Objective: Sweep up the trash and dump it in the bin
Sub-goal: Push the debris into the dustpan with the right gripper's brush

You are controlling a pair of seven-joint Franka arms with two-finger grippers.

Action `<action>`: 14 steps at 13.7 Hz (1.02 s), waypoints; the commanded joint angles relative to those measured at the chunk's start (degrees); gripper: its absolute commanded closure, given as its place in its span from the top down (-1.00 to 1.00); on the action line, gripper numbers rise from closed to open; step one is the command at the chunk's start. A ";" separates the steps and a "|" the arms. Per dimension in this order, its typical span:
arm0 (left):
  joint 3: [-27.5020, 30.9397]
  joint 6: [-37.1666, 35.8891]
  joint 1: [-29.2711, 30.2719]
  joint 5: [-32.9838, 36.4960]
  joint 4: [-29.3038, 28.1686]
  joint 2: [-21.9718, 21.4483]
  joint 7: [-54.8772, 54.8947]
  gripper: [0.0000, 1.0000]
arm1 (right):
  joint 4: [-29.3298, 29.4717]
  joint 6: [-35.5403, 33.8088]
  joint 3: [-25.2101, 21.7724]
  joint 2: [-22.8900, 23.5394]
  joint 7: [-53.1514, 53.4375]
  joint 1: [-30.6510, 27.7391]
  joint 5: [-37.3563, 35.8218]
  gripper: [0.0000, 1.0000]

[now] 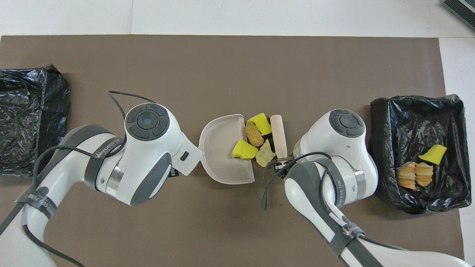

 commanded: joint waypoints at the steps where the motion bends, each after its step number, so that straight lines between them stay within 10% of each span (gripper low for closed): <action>1: 0.56 6.00 -0.73 0.99 -3.20 -0.28 -0.68 -1.00 | 2.01 1.16 0.17 1.11 1.05 2.36 6.04 -1.00; 14: 0.56 12.97 -0.02 -3.14 -5.57 0.08 2.92 -1.00 | 8.51 -11.39 0.26 -1.52 4.74 4.39 -10.88 -1.00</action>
